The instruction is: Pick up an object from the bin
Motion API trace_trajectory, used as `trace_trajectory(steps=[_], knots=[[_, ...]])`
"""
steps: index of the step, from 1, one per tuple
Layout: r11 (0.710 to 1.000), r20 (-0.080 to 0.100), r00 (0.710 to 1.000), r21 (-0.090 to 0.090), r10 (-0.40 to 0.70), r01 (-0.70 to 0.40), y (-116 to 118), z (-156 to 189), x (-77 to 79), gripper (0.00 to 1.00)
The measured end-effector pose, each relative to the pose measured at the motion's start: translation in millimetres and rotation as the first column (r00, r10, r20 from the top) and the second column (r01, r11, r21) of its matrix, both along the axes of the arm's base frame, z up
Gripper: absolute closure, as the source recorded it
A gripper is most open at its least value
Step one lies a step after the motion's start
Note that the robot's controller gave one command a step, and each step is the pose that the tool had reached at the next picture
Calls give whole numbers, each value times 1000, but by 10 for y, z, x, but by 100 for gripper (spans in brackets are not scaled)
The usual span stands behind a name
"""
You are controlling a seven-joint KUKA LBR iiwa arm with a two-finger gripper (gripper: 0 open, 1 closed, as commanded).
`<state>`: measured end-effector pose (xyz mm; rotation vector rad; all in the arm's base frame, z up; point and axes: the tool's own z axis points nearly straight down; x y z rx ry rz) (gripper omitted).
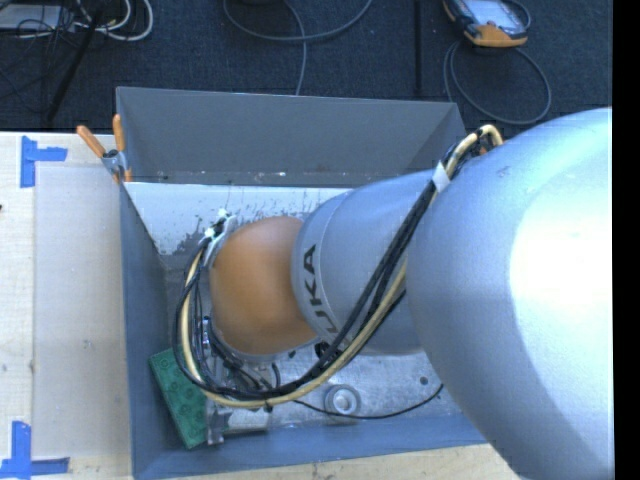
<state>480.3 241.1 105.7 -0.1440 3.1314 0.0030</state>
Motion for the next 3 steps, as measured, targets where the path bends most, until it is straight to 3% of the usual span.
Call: trace_trajectory(steps=[1,2,3], knots=[[1000,-7,1000,-2,-4,4,-4,-12,-13,100],[1000,0,1000,1,3,-3,-58,861,118,100],[957,1,957,-2,291,-291,-447,2743,77,100]])
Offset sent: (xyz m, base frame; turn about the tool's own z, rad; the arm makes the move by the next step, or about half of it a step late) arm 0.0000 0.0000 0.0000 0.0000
